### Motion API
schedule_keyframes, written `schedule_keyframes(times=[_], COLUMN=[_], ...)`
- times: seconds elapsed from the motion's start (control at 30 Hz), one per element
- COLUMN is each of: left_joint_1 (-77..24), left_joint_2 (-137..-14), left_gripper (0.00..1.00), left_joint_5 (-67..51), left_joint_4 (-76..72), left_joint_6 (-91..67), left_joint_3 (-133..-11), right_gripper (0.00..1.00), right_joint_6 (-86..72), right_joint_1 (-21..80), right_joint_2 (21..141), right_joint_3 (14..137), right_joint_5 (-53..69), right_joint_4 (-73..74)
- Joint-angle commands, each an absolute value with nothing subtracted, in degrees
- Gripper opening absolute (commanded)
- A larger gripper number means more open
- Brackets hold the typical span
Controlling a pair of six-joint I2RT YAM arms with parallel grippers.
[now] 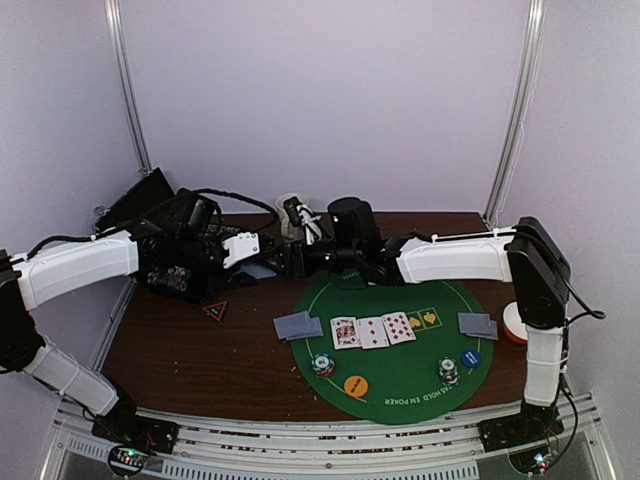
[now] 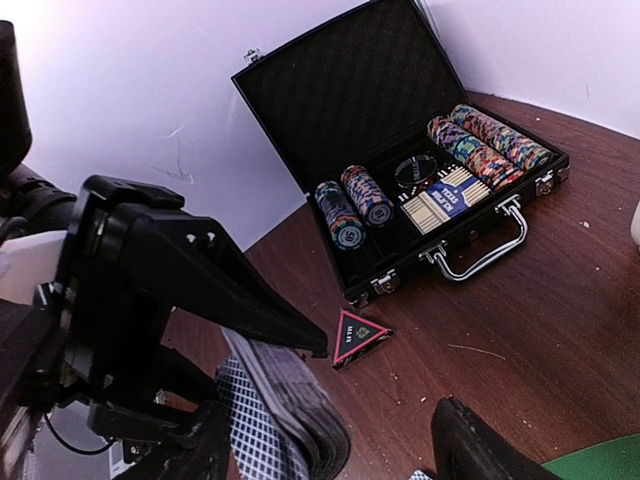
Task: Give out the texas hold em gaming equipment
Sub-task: Pick up the poker card from the face-down deck piles.
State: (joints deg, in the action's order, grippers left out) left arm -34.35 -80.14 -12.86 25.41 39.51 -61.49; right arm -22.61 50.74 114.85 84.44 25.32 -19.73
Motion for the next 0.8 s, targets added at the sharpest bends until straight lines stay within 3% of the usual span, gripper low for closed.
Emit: schedule_keyframes(times=[0.0,0.37,0.77], left_joint_1=[-34.6,-34.6,-34.5], left_joint_2=[-79.2,-79.2,-79.1], left_gripper=[0.50,0.50,0.50], left_joint_5=[-13.7,-13.6,-13.4], left_joint_4=[23.4,23.4,23.4], left_joint_6=[39.7,39.7,39.7], left_joint_3=[-61.9,-61.8,-61.8], right_gripper=[0.68,0.38,0.30], right_joint_6=[-21.7,-18.3,-16.1], right_joint_1=[50.9,51.0,51.8], right_joint_2=[117.1,113.2,110.5], right_joint_3=[87.9,86.3,85.9], right_joint_5=[24.7,20.4,19.0], right_joint_4=[-18.5,-13.7,-10.2])
